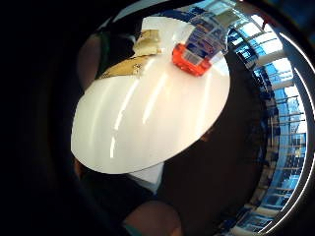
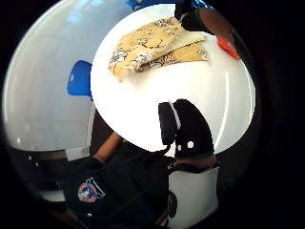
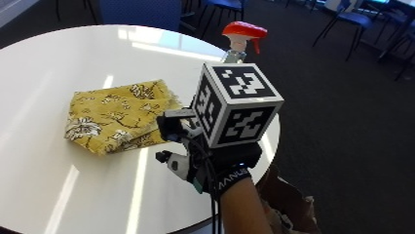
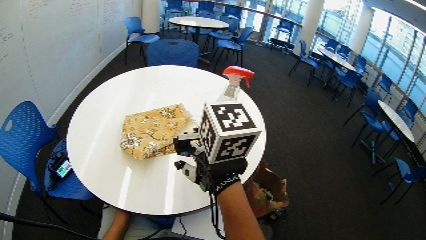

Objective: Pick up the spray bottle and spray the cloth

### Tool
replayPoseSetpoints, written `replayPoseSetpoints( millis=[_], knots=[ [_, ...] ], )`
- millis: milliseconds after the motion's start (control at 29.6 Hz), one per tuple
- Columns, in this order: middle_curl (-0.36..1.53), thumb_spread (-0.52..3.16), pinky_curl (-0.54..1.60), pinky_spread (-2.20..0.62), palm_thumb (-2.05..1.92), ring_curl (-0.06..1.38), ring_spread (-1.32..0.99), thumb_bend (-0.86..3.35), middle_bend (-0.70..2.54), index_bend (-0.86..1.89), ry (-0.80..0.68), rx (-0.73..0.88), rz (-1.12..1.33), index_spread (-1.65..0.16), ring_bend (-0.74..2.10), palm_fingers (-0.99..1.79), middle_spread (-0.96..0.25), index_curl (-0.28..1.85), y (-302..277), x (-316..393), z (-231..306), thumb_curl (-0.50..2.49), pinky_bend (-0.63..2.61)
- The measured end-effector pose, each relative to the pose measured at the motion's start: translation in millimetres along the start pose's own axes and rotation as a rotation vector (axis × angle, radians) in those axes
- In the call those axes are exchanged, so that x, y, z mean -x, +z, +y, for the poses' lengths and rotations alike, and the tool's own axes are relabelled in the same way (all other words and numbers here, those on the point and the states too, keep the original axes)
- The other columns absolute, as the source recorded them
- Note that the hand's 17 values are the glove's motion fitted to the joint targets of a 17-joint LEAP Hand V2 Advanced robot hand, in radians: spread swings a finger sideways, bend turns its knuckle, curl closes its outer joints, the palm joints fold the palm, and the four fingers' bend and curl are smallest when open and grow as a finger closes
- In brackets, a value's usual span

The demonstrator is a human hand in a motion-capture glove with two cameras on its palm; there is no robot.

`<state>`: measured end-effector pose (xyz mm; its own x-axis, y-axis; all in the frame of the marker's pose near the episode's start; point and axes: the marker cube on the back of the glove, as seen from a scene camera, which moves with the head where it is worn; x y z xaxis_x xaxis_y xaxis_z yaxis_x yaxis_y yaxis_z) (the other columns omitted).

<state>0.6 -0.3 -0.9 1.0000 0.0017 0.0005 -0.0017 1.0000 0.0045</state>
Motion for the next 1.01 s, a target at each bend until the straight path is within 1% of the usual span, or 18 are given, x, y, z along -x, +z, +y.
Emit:
replayPoseSetpoints(
  millis=[169, 371, 641, 844, 1012],
  knots=[
    [0.11, 0.68, 0.15, 0.15, 0.5, 0.15, -0.04, 0.32, 0.2, 0.27, 0.007, -0.006, 0.001, -0.32, 0.35, 0.61, -0.06, 0.16, -2.7, -3.3, 0.7, 0.13, 0.34],
    [0.16, 0.92, 0.19, 0.19, 0.53, 0.2, -0.05, 0.3, 0.19, 0.24, 0.018, -0.012, -0.003, -0.39, 0.34, 0.6, -0.07, 0.22, -3.7, -7.3, 2.8, 0.17, 0.32],
    [0.2, 1.08, 0.23, 0.21, 0.54, 0.23, -0.06, 0.26, 0.18, 0.2, -0.007, -0.072, -0.012, -0.42, 0.34, 0.61, -0.08, 0.26, -2.6, -5.6, 2.6, 0.21, 0.29],
    [0.22, 1.14, 0.24, 0.21, 0.56, 0.25, -0.08, 0.23, 0.18, 0.18, -0.023, -0.121, -0.021, -0.43, 0.36, 0.67, -0.08, 0.28, -7.1, -4.7, 2.9, 0.23, 0.25],
    [0.24, 1.17, 0.25, 0.21, 0.57, 0.27, -0.09, 0.2, 0.18, 0.18, -0.008, -0.179, -0.033, -0.43, 0.36, 0.69, -0.08, 0.29, -8.8, -4.7, 2.1, 0.25, 0.23]
  ],
)
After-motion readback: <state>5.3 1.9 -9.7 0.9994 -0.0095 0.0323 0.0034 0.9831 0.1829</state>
